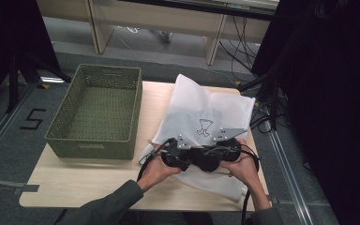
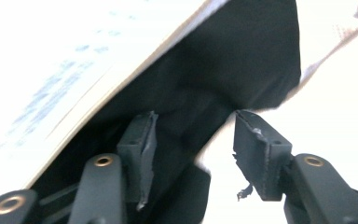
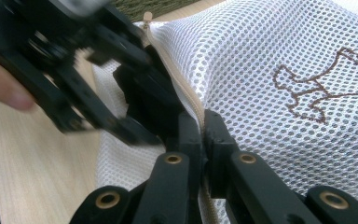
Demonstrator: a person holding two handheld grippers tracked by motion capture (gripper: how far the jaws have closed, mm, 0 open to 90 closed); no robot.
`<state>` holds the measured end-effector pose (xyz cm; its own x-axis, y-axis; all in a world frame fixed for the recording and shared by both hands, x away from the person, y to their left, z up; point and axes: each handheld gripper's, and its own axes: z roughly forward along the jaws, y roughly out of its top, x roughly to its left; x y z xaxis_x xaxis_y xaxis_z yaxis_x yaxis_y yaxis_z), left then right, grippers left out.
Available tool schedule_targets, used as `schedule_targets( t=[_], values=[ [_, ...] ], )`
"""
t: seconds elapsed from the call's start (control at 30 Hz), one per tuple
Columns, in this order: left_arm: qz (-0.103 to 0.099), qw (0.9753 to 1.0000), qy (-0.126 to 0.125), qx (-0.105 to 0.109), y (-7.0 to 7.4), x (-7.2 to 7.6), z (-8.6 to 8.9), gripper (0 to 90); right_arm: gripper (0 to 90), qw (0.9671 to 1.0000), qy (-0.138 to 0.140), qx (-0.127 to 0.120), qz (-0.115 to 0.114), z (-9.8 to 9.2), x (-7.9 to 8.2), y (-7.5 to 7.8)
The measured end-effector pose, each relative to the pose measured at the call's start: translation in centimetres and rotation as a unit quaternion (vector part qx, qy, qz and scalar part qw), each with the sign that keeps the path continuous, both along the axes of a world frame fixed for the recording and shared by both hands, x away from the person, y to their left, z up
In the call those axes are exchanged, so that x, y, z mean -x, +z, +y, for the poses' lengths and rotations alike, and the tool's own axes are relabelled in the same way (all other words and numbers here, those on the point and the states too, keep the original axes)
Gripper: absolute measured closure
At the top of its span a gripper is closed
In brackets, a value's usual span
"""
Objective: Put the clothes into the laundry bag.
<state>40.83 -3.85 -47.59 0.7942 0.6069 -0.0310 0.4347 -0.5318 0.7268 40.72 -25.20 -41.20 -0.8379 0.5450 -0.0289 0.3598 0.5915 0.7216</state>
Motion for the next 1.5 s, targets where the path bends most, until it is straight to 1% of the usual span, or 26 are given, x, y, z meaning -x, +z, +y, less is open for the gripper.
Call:
schedule_targets(
  t=[0.1, 0.13, 0.2, 0.23, 0.33, 0.43, 0.5, 0.53, 0.57, 0.63, 0.7, 0.77, 0.83, 0.93, 0.97, 1.0, 1.03, 1.1, 1.13, 1.17, 1.2, 1.27, 1.3, 1.37, 1.43, 1.5],
  values=[
    [0.004, 1.0, 0.006, -0.006, 0.2, 0.5, 1.5, 44.4, 88.4, 1.0, -0.001, -0.001, 0.003, 0.0, 0.0, -0.1],
    [0.001, 0.9999, 0.01, -0.008, 0.1, 0.6, 2.0, 43.6, 88.4, 1.0, -0.002, 0.0, 0.003, 0.0, 0.0, -0.1],
    [0.002, 0.9998, 0.014, -0.013, 0.0, 0.8, 2.7, 42.2, 88.4, 1.0, -0.001, 0.0, 0.003, 0.0, 0.0, -0.1],
    [0.006, 0.9998, 0.014, -0.013, -0.1, 0.8, 2.9, 42.0, 88.4, 1.0, 0.001, 0.001, 0.002, 0.0, 0.0, -0.1],
    [0.013, 0.9997, 0.018, -0.008, -0.5, 0.7, 3.1, 41.9, 88.4, 1.0, 0.0, 0.003, 0.005, 0.1, 0.0, -0.2],
    [0.016, 0.9998, 0.007, -0.009, -0.8, 0.7, 2.4, 43.4, 88.4, 1.0, 0.002, 0.003, 0.003, 0.1, 0.0, -0.1],
    [0.015, 0.9998, 0.001, -0.014, -1.0, 0.4, 1.9, 48.1, 88.3, 1.0, 0.002, 0.003, 0.003, 0.1, 0.0, -0.1],
    [0.009, 0.9998, 0.001, -0.017, -1.3, 0.1, 1.6, 54.4, 88.4, 1.0, 0.002, 0.003, 0.003, 0.1, 0.0, -0.1],
    [0.009, 0.9998, 0.002, -0.017, -1.4, -0.2, 1.5, 60.2, 88.3, 1.0, 0.002, 0.003, 0.003, 0.1, 0.0, -0.1],
    [-0.002, 0.9997, 0.023, -0.008, -1.8, -1.2, 1.2, 71.4, 88.4, 1.0, 0.002, 0.003, 0.003, 0.0, 0.0, -0.1],
    [-0.012, 0.9991, 0.04, -0.006, -2.0, -2.0, 0.9, 79.1, 88.4, 1.0, 0.003, 0.003, 0.001, 0.0, 0.0, -0.1],
    [-0.027, 0.9983, 0.05, -0.011, -2.1, -2.6, 0.6, 84.2, 88.4, 1.0, 0.001, 0.002, 0.003, 0.0, 0.0, -0.1],
    [-0.032, 0.9978, 0.057, -0.012, -2.2, -3.0, 0.4, 85.1, 88.4, 1.0, 0.001, 0.002, 0.003, 0.0, 0.0, -0.1],
    [-0.034, 0.9977, 0.059, -0.01, -2.2, -2.9, 0.3, 83.9, 88.4, 1.0, 0.004, 0.004, 0.002, 0.0, 0.0, -0.1],
    [-0.031, 0.9979, 0.056, -0.007, -2.2, -2.7, 0.3, 81.6, 88.4, 1.0, 0.002, 0.003, 0.003, 0.0, 0.0, -0.1],
    [-0.026, 0.9985, 0.048, -0.007, -2.1, -2.5, 0.4, 77.5, 88.4, 1.0, 0.001, 0.002, 0.003, 0.0, 0.0, -0.1],
    [-0.022, 0.9989, 0.039, -0.012, -1.9, -2.3, 0.4, 73.5, 88.4, 1.0, 0.002, 0.003, 0.003, 0.0, 0.0, -0.1],
    [-0.027, 0.9991, 0.029, -0.018, -1.4, -1.5, 1.0, 65.8, 88.4, 1.0, 0.002, 0.004, 0.002, 0.0, 0.0, -0.1],
    [-0.023, 0.9992, 0.028, -0.016, -1.3, -1.3, 1.3, 60.6, 88.4, 1.0, 0.004, 0.004, 0.002, 0.0, 0.0, -0.1],
    [-0.015, 0.9993, 0.03, -0.014, -1.0, -0.9, 1.9, 55.3, 88.4, 1.0, 0.006, 0.004, 0.001, 0.0, 0.0, -0.1],
    [-0.015, 0.9993, 0.03, -0.015, -0.8, -0.6, 2.3, 51.0, 88.4, 1.0, 0.006, 0.004, 0.001, 0.1, 0.0, -0.1],
    [-0.016, 0.9991, 0.027, -0.028, -0.7, 0.0, 3.2, 45.9, 88.4, 1.0, 0.006, 0.005, 0.001, 0.1, 0.0, -0.2],
    [-0.011, 0.9989, 0.029, -0.035, -0.8, 0.3, 3.8, 44.3, 88.4, 1.0, 0.006, 0.006, 0.002, 0.1, 0.0, -0.2],
    [-0.004, 0.9985, 0.035, -0.041, -1.3, 0.5, 4.6, 44.8, 88.4, 1.0, 0.004, 0.006, 0.005, 0.2, 0.0, -0.2],
    [0.003, 0.9989, 0.036, -0.03, -1.8, 0.4, 4.9, 48.3, 88.4, 0.9999, 0.006, 0.008, 0.005, 0.2, 0.0, -0.3],
    [0.011, 0.9989, 0.034, -0.03, -1.9, 0.2, 4.6, 52.5, 88.4, 0.9999, 0.007, 0.009, 0.004, 0.3, 0.0, -0.3]
  ],
)
